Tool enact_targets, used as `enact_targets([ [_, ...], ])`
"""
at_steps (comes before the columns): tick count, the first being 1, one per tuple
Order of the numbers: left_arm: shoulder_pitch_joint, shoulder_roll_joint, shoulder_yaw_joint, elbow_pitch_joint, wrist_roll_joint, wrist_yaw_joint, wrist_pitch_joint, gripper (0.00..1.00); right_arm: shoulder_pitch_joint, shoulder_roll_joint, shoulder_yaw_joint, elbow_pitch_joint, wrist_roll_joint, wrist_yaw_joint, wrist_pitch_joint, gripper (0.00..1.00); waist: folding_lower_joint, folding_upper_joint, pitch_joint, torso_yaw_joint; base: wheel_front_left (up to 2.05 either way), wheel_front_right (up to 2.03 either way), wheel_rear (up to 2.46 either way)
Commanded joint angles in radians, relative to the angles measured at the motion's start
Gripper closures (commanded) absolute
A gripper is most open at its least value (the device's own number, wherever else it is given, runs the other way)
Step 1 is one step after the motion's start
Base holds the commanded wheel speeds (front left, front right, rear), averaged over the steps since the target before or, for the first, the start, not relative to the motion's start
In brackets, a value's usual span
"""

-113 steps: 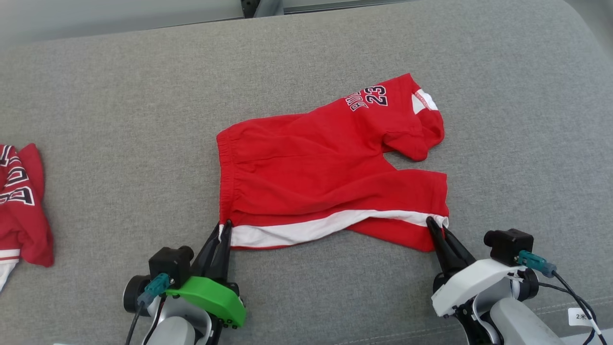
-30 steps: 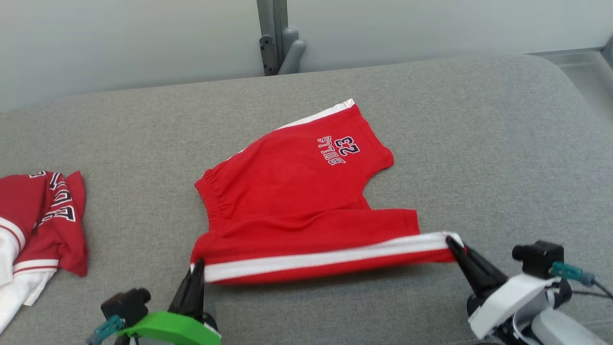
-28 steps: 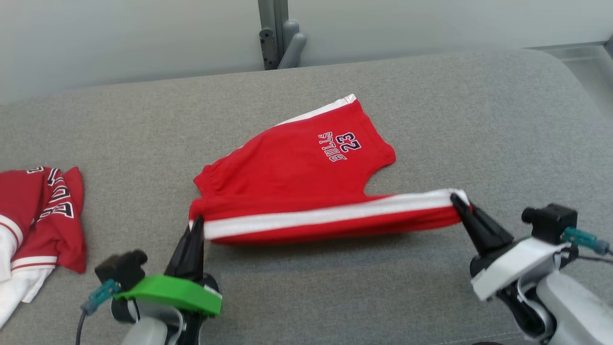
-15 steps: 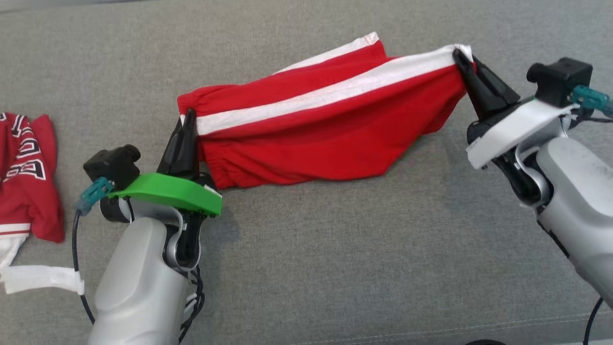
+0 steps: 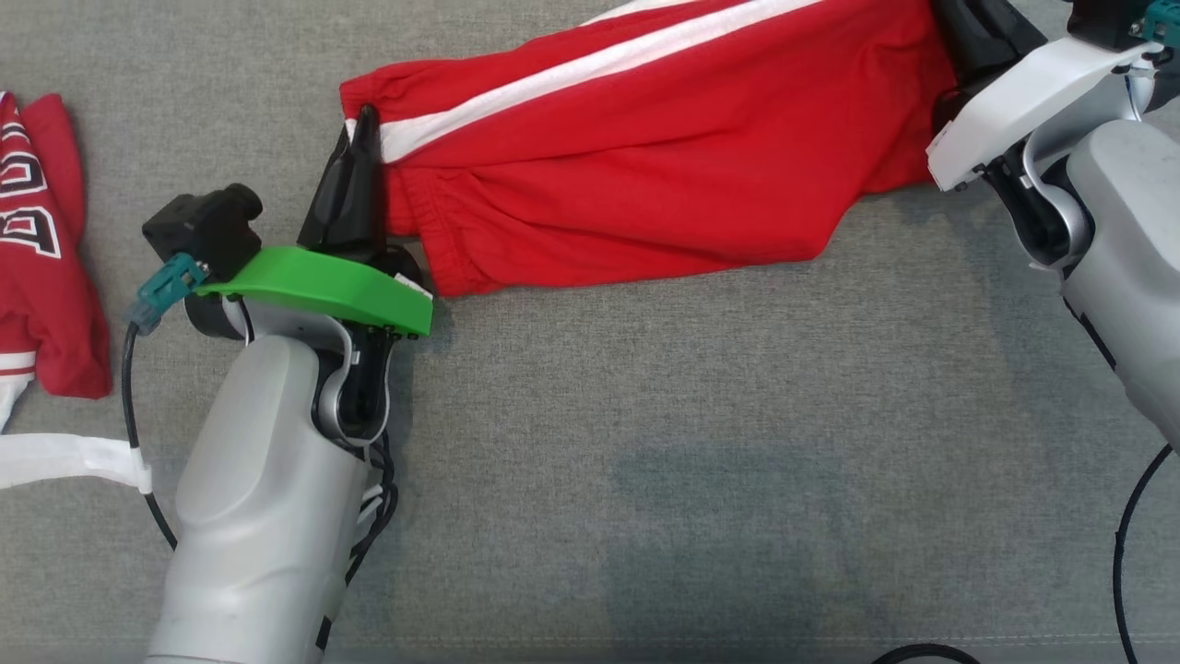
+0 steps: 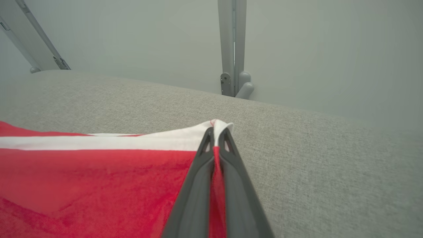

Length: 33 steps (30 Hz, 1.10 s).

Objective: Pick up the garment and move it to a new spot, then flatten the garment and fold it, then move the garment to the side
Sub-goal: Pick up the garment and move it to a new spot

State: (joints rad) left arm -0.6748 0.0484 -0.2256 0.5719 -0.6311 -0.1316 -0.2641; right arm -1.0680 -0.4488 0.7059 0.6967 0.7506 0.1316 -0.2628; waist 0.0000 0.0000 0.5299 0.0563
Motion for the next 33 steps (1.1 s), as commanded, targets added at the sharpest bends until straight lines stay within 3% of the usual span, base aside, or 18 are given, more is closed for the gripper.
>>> enact_targets([
  [1,-0.028,0.005,-0.001,-0.005,0.000,0.007,0.000,1.00,-0.026,0.003,0.003,0.018,-0.011,-0.002,-0.003,1.00,0.0000,0.0000,0.053,0.041,0.00,0.00,0.00],
  [2,-0.033,0.005,-0.005,-0.007,0.004,0.009,0.000,0.95,-0.035,0.005,0.006,0.026,-0.016,-0.002,-0.003,1.00,0.0000,0.0000,0.057,0.042,0.00,0.00,0.00],
  [3,-0.036,0.005,-0.009,-0.009,0.008,0.011,0.000,0.82,-0.042,0.007,0.007,0.034,-0.017,-0.002,-0.003,1.00,0.0000,0.0000,0.060,0.043,0.00,0.00,0.00],
  [4,-0.037,0.005,-0.012,-0.012,0.008,0.013,0.000,0.56,-0.047,0.011,0.001,0.046,-0.016,-0.002,-0.003,0.80,0.0000,0.0000,0.062,0.043,0.00,0.00,0.00],
  [5,-0.038,0.005,-0.014,-0.016,0.008,0.017,0.000,0.00,-0.051,0.015,-0.008,0.058,-0.017,-0.002,-0.003,0.51,0.0000,0.0000,0.062,0.042,0.00,0.00,0.00],
  [6,-0.038,0.005,-0.016,-0.017,0.010,0.021,0.000,0.00,-0.052,0.022,-0.018,0.063,-0.011,-0.002,-0.003,0.00,0.0000,0.0000,0.061,0.042,0.00,0.00,0.00],
  [13,0.014,0.005,-0.008,-0.042,0.080,0.049,0.000,0.00,0.029,0.034,-0.100,0.022,-0.043,-0.002,-0.003,0.00,0.0000,0.0000,-0.002,0.028,0.00,0.00,0.00],
  [21,0.172,0.004,0.042,-0.131,0.200,0.093,0.000,0.00,0.246,0.064,-0.208,-0.037,-0.048,-0.002,-0.003,0.00,0.0000,0.0000,-0.133,-0.003,0.00,0.00,0.00],
  [33,0.319,0.005,0.032,-0.216,0.283,0.128,0.000,0.00,0.376,0.157,-0.291,0.019,-0.059,-0.001,-0.003,0.00,0.0000,0.0000,-0.156,0.003,0.00,0.00,0.00],
])
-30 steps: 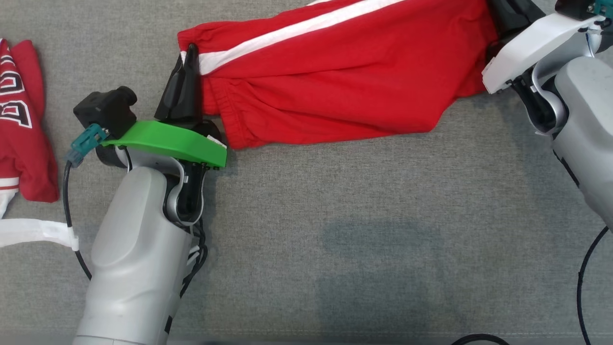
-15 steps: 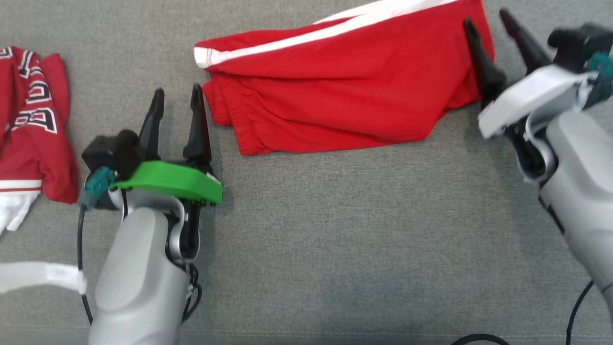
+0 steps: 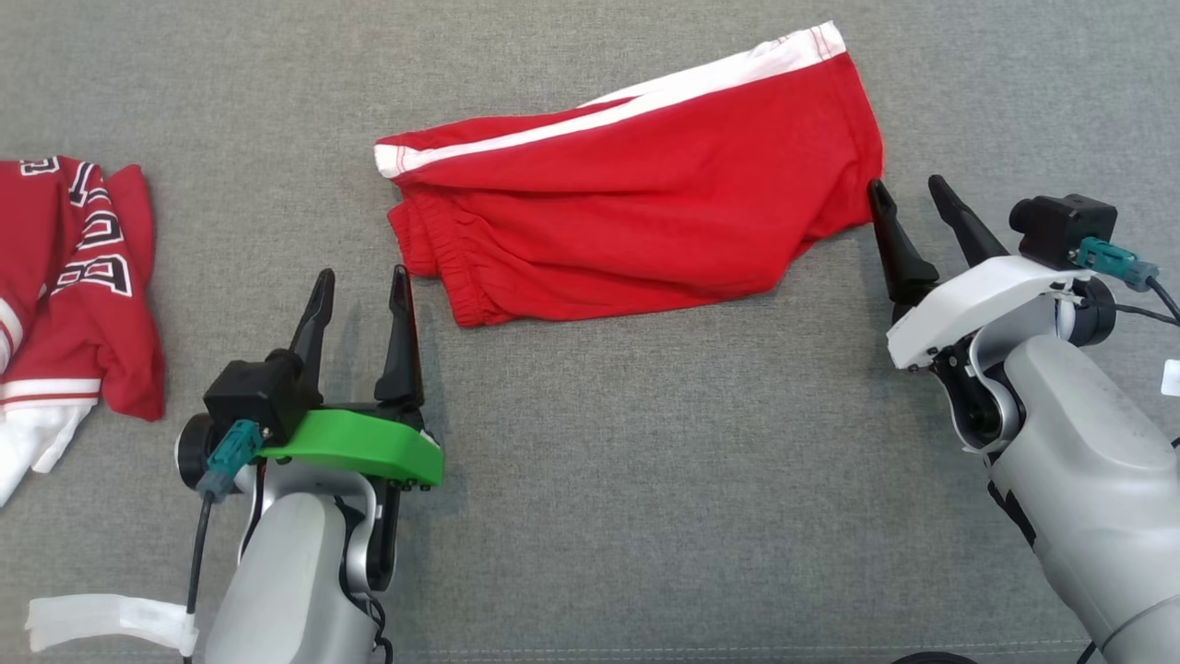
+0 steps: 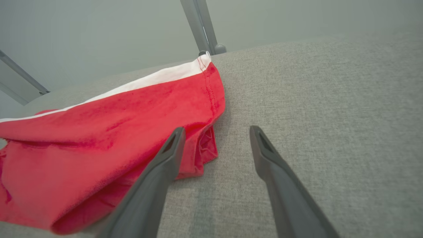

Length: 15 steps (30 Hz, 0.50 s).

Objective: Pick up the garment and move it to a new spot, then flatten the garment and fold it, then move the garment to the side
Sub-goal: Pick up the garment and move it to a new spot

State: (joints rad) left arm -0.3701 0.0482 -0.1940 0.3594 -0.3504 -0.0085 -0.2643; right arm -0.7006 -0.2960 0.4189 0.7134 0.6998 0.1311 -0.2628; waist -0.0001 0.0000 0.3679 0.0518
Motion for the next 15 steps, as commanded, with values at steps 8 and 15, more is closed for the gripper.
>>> enact_targets([
  [8,0.002,0.004,-0.027,-0.017,0.015,0.017,0.000,0.00,-0.027,0.031,-0.036,0.084,-0.024,-0.001,-0.003,0.00,0.0001,0.0000,0.035,0.051,0.00,0.00,0.00],
  [15,0.011,0.004,-0.032,-0.011,0.014,0.022,0.000,0.00,-0.023,0.068,-0.019,0.184,-0.007,0.000,0.001,1.00,0.0001,0.0000,0.024,0.066,0.00,0.00,0.00],
])
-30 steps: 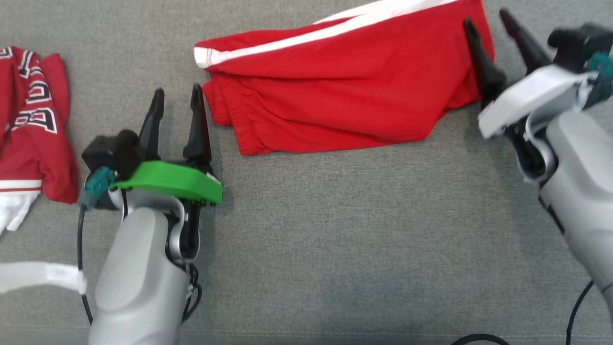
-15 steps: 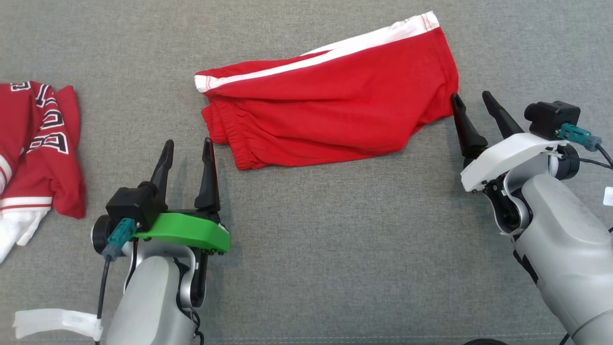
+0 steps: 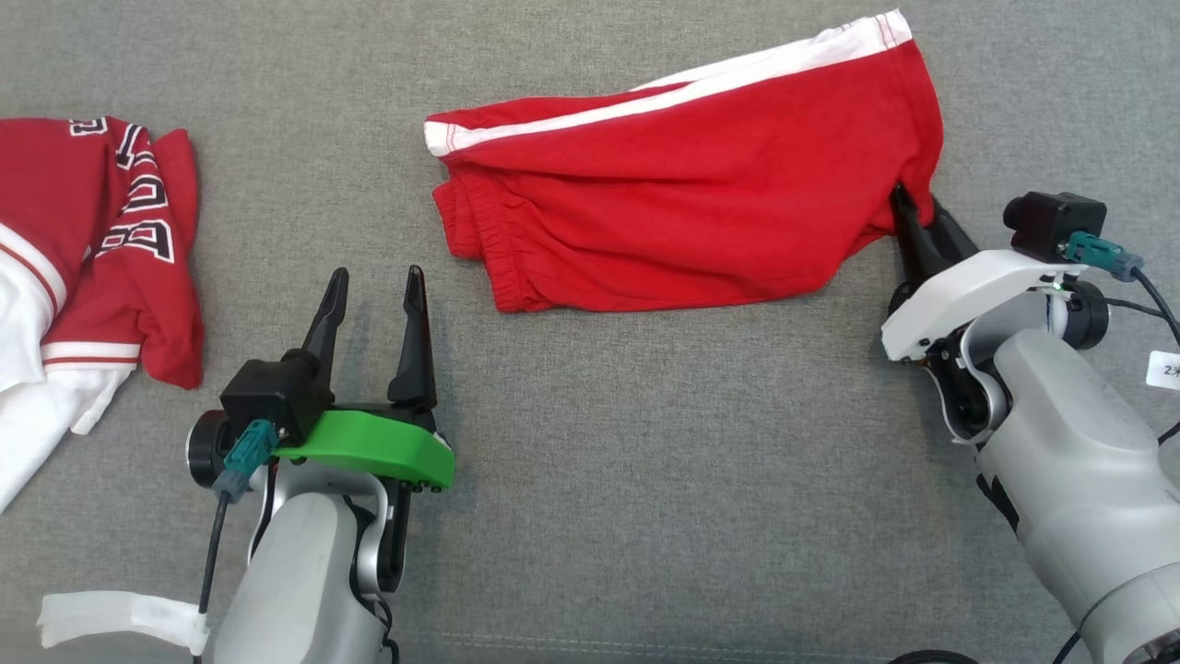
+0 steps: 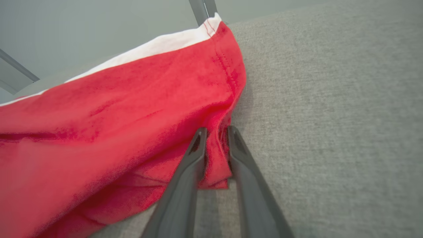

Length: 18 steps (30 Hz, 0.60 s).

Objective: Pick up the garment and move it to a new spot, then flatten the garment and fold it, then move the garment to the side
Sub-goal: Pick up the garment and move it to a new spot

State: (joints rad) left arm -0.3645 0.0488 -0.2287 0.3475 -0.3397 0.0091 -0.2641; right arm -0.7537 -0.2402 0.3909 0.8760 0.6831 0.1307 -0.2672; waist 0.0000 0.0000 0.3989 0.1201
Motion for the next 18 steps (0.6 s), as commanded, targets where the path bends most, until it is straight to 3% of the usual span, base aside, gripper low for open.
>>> enact_targets([
  [1,0.012,0.004,0.005,0.003,0.006,0.006,0.000,0.00,0.037,0.012,0.007,0.020,0.019,0.000,0.005,1.00,0.0000,0.0000,-0.014,-0.005,0.00,0.00,0.00],
  [18,0.126,0.004,0.032,0.050,0.013,-0.034,0.000,0.00,0.220,-0.005,-0.057,-0.097,0.050,0.000,0.003,1.00,0.0000,0.0000,-0.208,-0.081,0.00,0.00,0.00],
])
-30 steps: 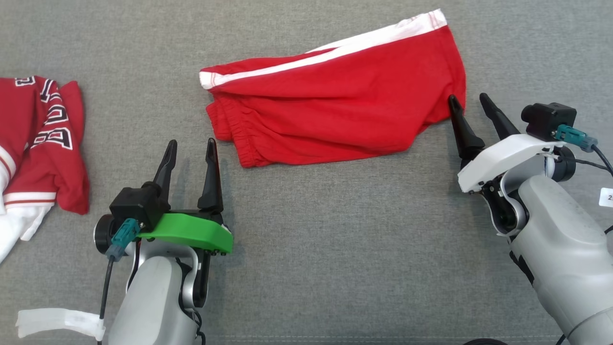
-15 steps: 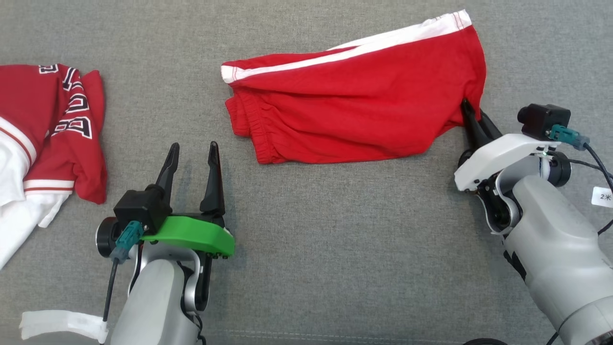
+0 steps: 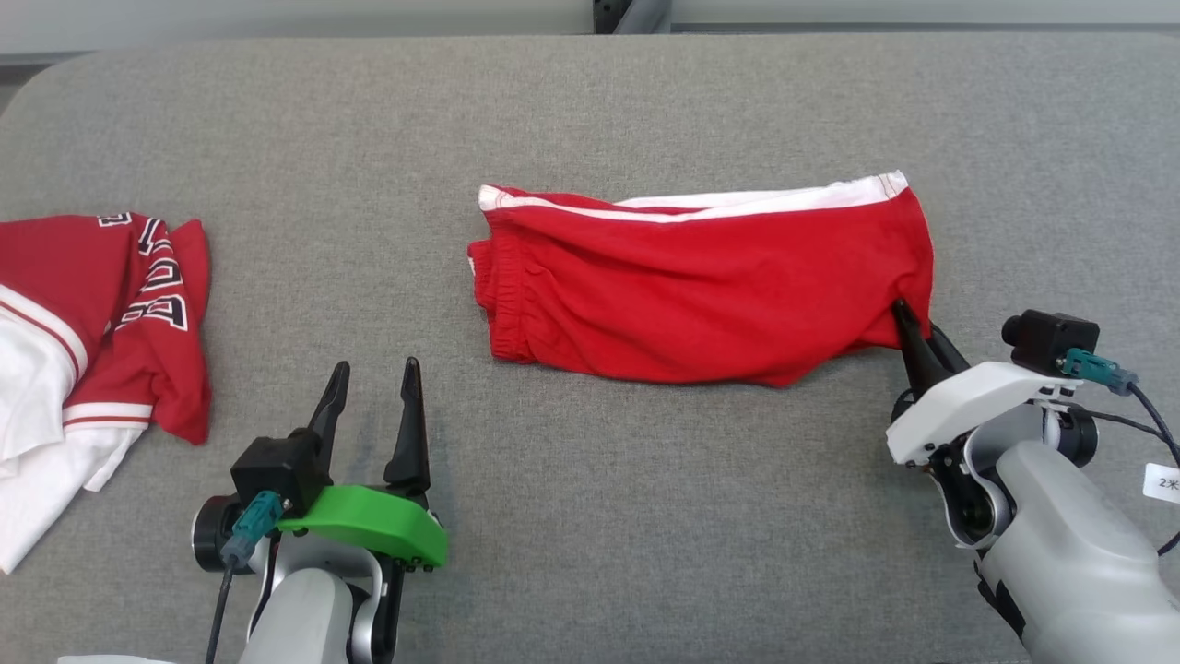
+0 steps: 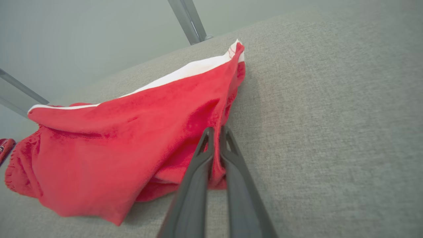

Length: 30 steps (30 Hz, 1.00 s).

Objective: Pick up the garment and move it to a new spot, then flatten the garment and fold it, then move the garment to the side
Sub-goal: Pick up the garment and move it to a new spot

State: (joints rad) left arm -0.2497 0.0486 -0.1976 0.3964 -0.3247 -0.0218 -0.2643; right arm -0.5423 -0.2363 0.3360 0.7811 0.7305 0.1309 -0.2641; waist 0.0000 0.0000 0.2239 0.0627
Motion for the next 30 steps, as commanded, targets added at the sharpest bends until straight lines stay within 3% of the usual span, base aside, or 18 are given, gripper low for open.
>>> enact_targets([
  [1,0.015,0.004,0.000,0.002,-0.003,-0.003,0.000,0.00,0.011,-0.013,-0.008,-0.002,0.000,0.000,0.000,1.00,0.0000,0.0000,-0.035,-0.024,0.00,0.00,0.00],
  [5,0.025,0.004,-0.008,0.002,-0.001,-0.007,0.000,0.00,0.005,-0.029,-0.027,-0.020,-0.017,0.000,0.000,1.00,0.0000,0.0000,-0.033,-0.018,0.00,0.00,0.00],
  [9,0.023,0.004,-0.014,0.001,-0.008,-0.002,0.000,0.00,-0.039,-0.031,0.003,-0.120,-0.053,0.000,0.000,1.00,0.0000,0.0000,-0.015,-0.011,0.00,0.00,0.00],
  [17,0.005,0.004,-0.050,0.009,-0.037,0.004,0.000,0.00,-0.117,0.002,0.277,-0.299,-0.083,0.000,0.000,1.00,0.0000,0.0000,-0.002,0.031,0.00,0.00,0.00],
  [24,0.000,0.004,-0.067,0.018,-0.055,0.012,0.000,0.00,-0.156,0.057,0.501,-0.208,-0.058,0.000,0.001,1.00,0.0000,0.0000,0.001,0.085,0.00,0.00,0.00],
  [25,-0.001,0.004,-0.064,0.017,-0.057,0.014,0.000,0.00,-0.166,0.065,0.517,-0.174,-0.059,0.000,0.001,0.57,0.0000,0.0000,0.002,0.088,0.00,0.00,0.00],
  [26,-0.002,0.004,-0.064,0.016,-0.058,0.017,0.000,0.00,-0.173,0.080,0.534,-0.145,-0.049,0.000,0.000,0.00,0.0000,0.0000,0.003,0.090,0.00,0.00,0.00],
  [30,0.000,0.004,-0.051,0.017,-0.055,0.024,0.000,0.00,-0.186,0.111,0.520,-0.123,-0.001,0.000,-0.001,0.00,0.0000,0.0000,-0.005,0.077,0.00,0.00,0.00],
])
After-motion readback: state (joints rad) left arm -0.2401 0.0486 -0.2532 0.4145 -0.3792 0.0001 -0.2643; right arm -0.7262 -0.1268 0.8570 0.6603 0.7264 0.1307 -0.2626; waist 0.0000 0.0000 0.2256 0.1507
